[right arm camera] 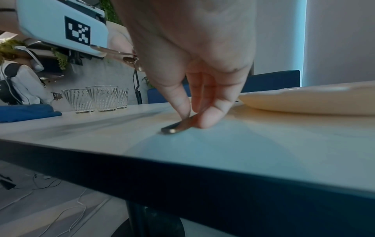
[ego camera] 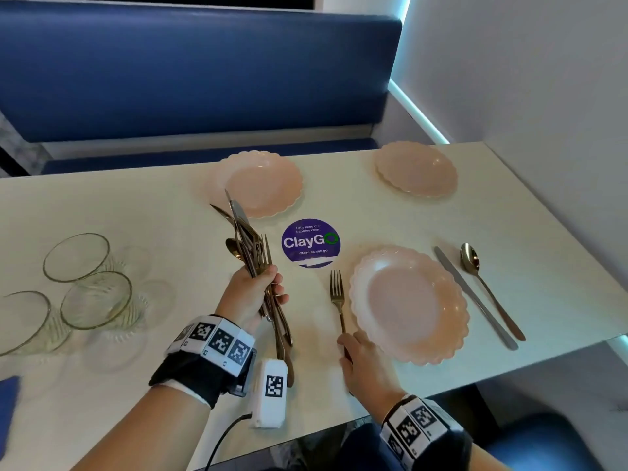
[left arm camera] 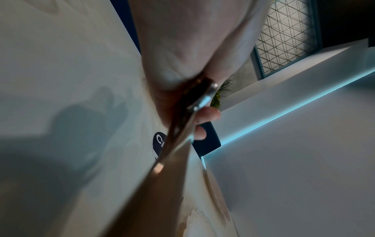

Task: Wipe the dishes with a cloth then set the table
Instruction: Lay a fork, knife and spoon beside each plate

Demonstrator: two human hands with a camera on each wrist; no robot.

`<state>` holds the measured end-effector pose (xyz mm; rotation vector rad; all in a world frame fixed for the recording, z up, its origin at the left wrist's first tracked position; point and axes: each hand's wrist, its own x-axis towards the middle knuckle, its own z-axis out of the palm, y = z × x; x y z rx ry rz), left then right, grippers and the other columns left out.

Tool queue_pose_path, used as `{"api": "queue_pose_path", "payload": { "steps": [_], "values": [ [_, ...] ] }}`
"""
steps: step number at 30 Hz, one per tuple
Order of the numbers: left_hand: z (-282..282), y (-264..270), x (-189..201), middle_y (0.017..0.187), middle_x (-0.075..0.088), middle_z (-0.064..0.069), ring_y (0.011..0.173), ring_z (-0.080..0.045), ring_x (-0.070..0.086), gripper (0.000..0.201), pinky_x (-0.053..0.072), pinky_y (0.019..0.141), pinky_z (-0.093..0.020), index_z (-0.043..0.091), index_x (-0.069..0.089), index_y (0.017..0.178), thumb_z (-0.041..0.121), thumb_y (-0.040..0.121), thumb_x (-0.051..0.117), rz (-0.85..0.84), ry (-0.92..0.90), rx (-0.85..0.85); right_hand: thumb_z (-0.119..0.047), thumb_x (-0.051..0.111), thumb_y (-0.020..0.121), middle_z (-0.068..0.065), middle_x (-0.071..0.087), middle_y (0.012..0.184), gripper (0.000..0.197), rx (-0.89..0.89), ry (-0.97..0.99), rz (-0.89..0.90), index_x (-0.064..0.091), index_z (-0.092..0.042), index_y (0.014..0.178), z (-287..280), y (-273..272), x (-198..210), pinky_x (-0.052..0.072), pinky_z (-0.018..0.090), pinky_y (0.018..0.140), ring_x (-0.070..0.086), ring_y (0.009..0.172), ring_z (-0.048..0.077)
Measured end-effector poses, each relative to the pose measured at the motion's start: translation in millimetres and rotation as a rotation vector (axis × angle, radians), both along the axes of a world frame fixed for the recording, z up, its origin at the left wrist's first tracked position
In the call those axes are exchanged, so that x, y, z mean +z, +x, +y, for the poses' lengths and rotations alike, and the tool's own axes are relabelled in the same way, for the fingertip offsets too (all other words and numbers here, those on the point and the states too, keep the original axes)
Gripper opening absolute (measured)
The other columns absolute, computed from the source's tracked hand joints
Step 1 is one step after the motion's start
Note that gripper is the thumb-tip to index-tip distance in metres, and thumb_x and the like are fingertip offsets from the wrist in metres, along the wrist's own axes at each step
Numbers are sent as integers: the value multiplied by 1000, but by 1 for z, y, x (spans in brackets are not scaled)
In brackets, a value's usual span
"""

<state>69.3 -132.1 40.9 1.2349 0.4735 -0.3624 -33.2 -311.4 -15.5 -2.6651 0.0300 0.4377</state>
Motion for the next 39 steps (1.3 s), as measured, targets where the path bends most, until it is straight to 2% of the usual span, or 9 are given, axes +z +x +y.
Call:
{"api": "queue_pose_path", "payload": {
  "steps": [9, 13, 17, 22, 24, 25, 29, 33, 39],
  "values": [
    [-2, 4, 3, 62, 52, -3, 41, -8, 50, 14, 50, 50, -28, 11, 50, 80, 9, 95, 49, 26, -77, 5, -15, 45, 94, 1, 53, 121, 30, 42, -30, 42, 47, -18, 124, 0, 1, 3, 44, 25, 86, 57, 104, 20],
    [0, 10, 5, 64, 48, -2, 41, -7, 47, 16, 48, 50, -27, 11, 48, 79, 13, 95, 49, 20, -71, -28, -23, 47, 95, 2, 55, 121, 34, 45, 1, 60, 43, -19, 129, 4, 17, 28, 44, 23, 85, 58, 105, 18],
    [-3, 14, 12, 64, 45, -2, 45, -9, 43, 16, 44, 49, -25, 11, 46, 81, 10, 96, 46, 1, -24, -66, -18, 56, 91, 4, 63, 92, 25, 105, 144, -169, 60, -11, 114, 12, 63, 76, 36, 13, 62, 48, 67, 6],
    [-26, 26, 11, 70, 51, -9, 56, -22, 49, 17, 41, 52, -30, 15, 47, 81, 2, 90, 42, -157, 407, -80, -6, 56, 87, 12, 65, 90, 17, 360, 209, -403, 70, -3, 94, 38, 128, 129, 49, 34, 73, 60, 79, 25],
    [-36, 33, 12, 77, 56, -13, 69, -28, 55, 11, 43, 55, -33, 6, 53, 90, 3, 89, 42, -174, 607, -112, 0, 53, 86, 11, 62, 98, 22, 539, 177, -386, 72, -4, 97, 47, 148, 136, 48, 33, 77, 59, 87, 24],
    [-40, 35, 15, 73, 55, -9, 66, -25, 54, 11, 40, 50, -27, 3, 54, 90, 4, 89, 43, -167, 680, -118, 2, 53, 85, 9, 61, 103, 25, 640, 128, -366, 73, -6, 98, 49, 158, 139, 47, 33, 78, 57, 92, 23],
    [-45, 42, 29, 55, 51, -5, 30, -7, 40, 15, 30, 33, -16, 6, 53, 70, -2, 83, 53, -126, 458, -38, -4, 54, 86, 3, 63, 109, 22, 953, -121, -344, 74, -8, 94, 42, 197, 146, 44, 28, 74, 53, 103, 21],
    [-39, 47, 35, 62, 59, -9, 29, -9, 38, 5, 30, 33, -17, 4, 57, 82, 1, 85, 60, -158, 373, -94, -5, 60, 84, 8, 65, 101, 14, 1035, -69, -411, 72, -6, 89, 21, 220, 151, 39, 24, 69, 58, 96, 26],
    [-42, 50, 34, 65, 60, -8, 33, -10, 41, 6, 32, 36, -21, 3, 58, 86, 0, 83, 62, -178, 380, -128, -22, 63, 85, 5, 63, 98, 14, 1206, -187, -400, 66, -10, 90, 25, 235, 148, 35, 28, 74, 46, 87, 19]
  ]
}}
